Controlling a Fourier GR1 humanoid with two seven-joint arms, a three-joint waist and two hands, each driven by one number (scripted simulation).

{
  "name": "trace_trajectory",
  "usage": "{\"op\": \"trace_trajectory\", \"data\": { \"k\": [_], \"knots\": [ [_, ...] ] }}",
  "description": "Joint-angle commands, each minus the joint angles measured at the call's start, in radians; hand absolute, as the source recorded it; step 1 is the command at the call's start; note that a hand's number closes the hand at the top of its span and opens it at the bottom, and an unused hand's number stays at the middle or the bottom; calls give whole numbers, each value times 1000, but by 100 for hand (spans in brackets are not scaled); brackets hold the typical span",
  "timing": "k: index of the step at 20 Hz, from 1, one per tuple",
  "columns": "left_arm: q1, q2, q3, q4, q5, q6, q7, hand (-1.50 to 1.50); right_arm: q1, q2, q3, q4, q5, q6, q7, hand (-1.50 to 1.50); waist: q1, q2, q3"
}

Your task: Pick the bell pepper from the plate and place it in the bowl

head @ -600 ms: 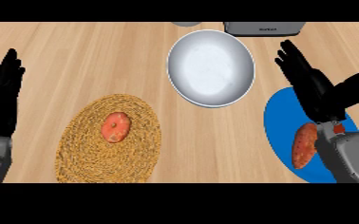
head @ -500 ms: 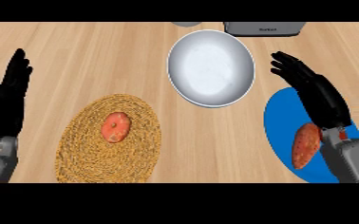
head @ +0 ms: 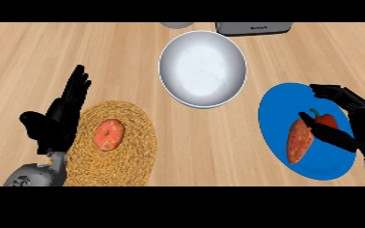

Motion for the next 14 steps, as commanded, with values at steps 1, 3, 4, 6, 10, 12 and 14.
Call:
{"op": "trace_trajectory", "data": {
  "k": [1,3,4,6,10,12,14],
  "knots": [
    [42,-46,-33,-4,15,-28,-59,0,172,108,-70,-85,-20,-98,-247,-150,11,-1,2],
    [16,-70,-48,21,-8,-18,-71,0,266,105,-120,-105,-37,-65,-382,-150,19,3,2],
    [-18,-83,-50,46,5,-37,-62,0,244,88,-156,-121,-45,-61,-386,-150,32,6,1],
    [-32,-121,-71,96,-28,-32,-91,0,283,110,-158,-138,14,-105,-412,-150,49,8,1],
    [-41,-96,-16,106,15,-82,-95,0,364,-41,-249,-337,53,-150,-128,-150,50,7,-2],
    [27,-106,-53,45,-28,-44,-98,0,407,-86,-272,-426,61,-152,1,-150,56,5,-2],
    [0,-56,-14,7,18,-118,-54,0,367,-124,-298,-449,56,-126,118,-150,68,7,-1]
  ]
}}
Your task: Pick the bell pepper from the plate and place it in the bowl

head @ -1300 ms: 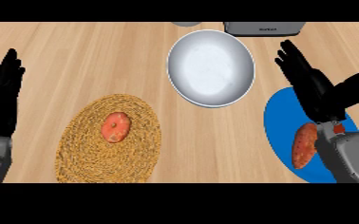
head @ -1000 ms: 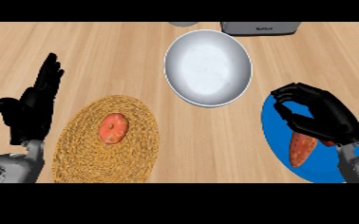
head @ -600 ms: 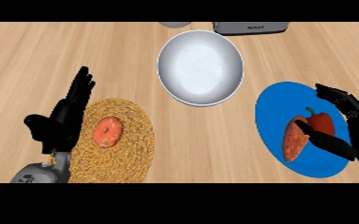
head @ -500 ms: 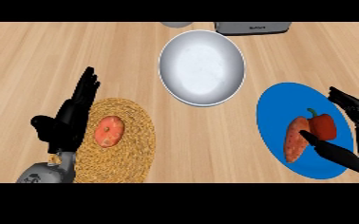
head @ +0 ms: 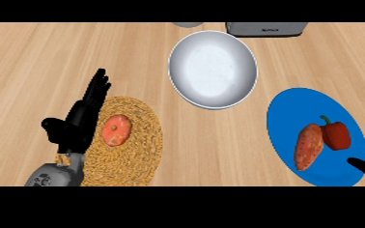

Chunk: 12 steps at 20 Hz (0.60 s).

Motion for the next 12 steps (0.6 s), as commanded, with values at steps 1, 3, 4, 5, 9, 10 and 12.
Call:
{"op": "trace_trajectory", "data": {
  "k": [1,3,4,5,9,10,12],
  "knots": [
    [-62,0,36,10,0,-9,54,0,54,-59,-48,-87,18,37,163,-150,7,2,1],
    [-15,5,29,15,8,-53,13,0,-27,-89,-30,-82,12,65,285,-150,18,3,1],
    [-37,-20,16,59,-24,-26,-27,0,11,-119,-42,-134,-18,86,359,-150,10,3,0],
    [-41,-6,33,32,-7,-36,6,0,-47,-125,-10,-77,2,95,386,-150,22,4,0],
    [-60,-4,53,32,7,-53,24,0,-56,-176,-1,-3,-1,172,494,-150,22,5,1],
    [-63,-46,14,70,-46,-20,-5,0,-42,-200,-26,-53,-20,210,523,-150,13,4,1],
    [-29,-79,-8,62,-58,-9,-26,0,-100,-195,7,22,-11,242,551,-150,22,5,1]
  ]
}}
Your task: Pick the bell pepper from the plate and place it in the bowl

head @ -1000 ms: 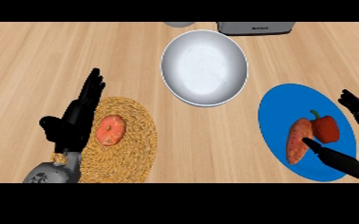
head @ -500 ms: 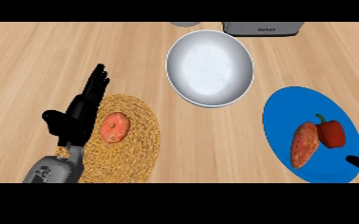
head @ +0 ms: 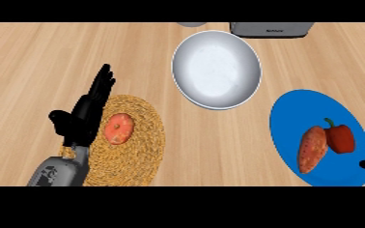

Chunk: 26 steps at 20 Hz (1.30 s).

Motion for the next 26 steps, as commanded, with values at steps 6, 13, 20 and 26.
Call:
{"op": "trace_trajectory", "data": {
  "k": [6,13,20,26],
  "knots": [
    [44,-47,8,14,-49,-10,-41,0,-24,81,61,141,101,135,-3,-150,-1,-1,1],
    [23,-63,80,44,-44,-68,-44,0,7,166,-56,110,96,234,-49,-150,-7,-2,1],
    [-14,-65,118,34,-71,-82,-4,0,-6,218,-162,182,50,348,-167,-150,-6,-2,1],
    [-25,-85,124,30,-112,-99,22,0,-23,304,-174,152,66,388,-103,-150,-5,-1,1]
  ]
}}
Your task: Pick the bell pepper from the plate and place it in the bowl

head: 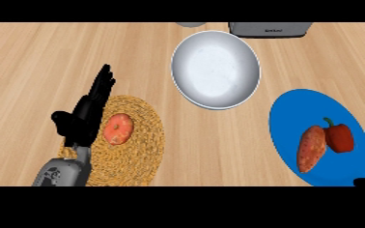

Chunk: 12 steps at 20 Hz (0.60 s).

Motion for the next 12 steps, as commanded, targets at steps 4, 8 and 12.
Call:
{"op": "trace_trajectory", "data": {
  "k": [4,8,12],
  "knots": [
    [49,-18,22,-50,-14,-30,8,0,-71,103,14,33,59,16,51,-150,4,0,0],
    [-26,-60,25,-3,-45,-16,44,0,-90,136,-11,142,96,40,-35,-150,2,1,0],
    [0,-75,5,-85,-74,1,72,0,-117,189,24,211,164,10,-109,-150,5,0,0]
  ]
}}
